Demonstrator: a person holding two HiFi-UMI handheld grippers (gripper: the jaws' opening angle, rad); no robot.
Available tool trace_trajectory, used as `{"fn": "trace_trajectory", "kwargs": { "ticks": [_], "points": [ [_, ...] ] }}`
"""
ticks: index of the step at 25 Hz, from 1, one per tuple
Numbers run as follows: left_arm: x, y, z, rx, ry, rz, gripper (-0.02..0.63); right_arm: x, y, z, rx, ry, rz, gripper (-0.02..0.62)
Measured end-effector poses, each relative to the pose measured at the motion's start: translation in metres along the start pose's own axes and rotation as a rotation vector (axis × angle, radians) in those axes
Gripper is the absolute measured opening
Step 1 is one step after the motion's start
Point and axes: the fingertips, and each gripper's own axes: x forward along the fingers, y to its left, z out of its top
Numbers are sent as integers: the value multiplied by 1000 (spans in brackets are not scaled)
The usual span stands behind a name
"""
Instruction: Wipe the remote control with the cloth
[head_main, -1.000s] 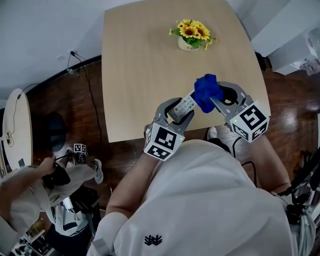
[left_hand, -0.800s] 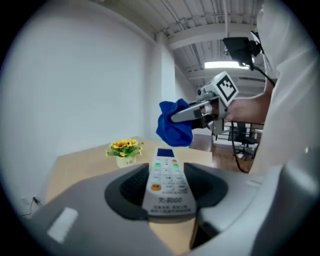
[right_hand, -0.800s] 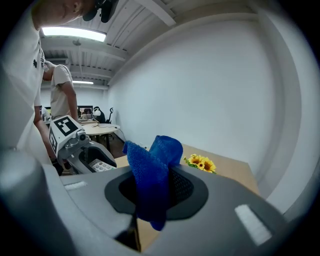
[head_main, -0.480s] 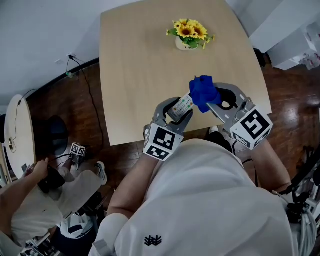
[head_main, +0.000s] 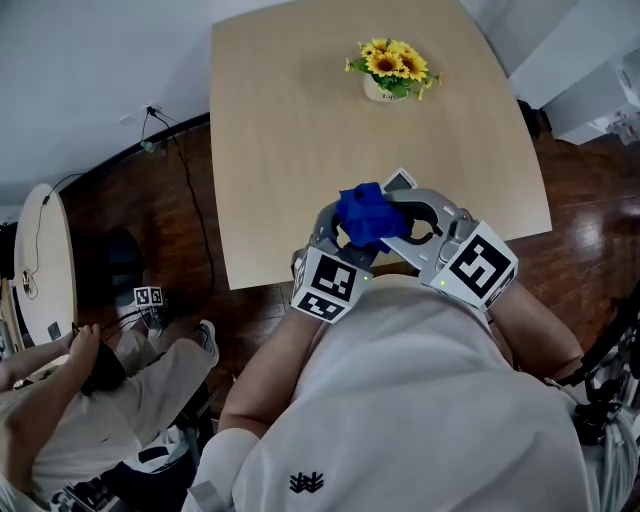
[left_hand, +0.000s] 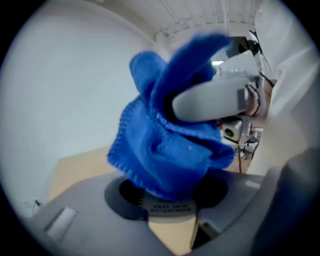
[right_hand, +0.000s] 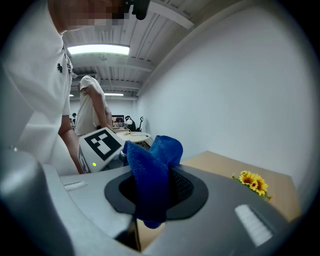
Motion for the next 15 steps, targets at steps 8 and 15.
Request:
{"fn": "trace_trajectory", "kwargs": {
  "ticks": [8, 15],
  "points": [
    [-8, 10, -11, -24, 18, 17, 235, -24, -82, -45, 11, 87, -197, 80],
    [4, 28, -44, -102, 54, 53, 235, -63, -127, -94, 74, 171, -350, 80]
  ]
}}
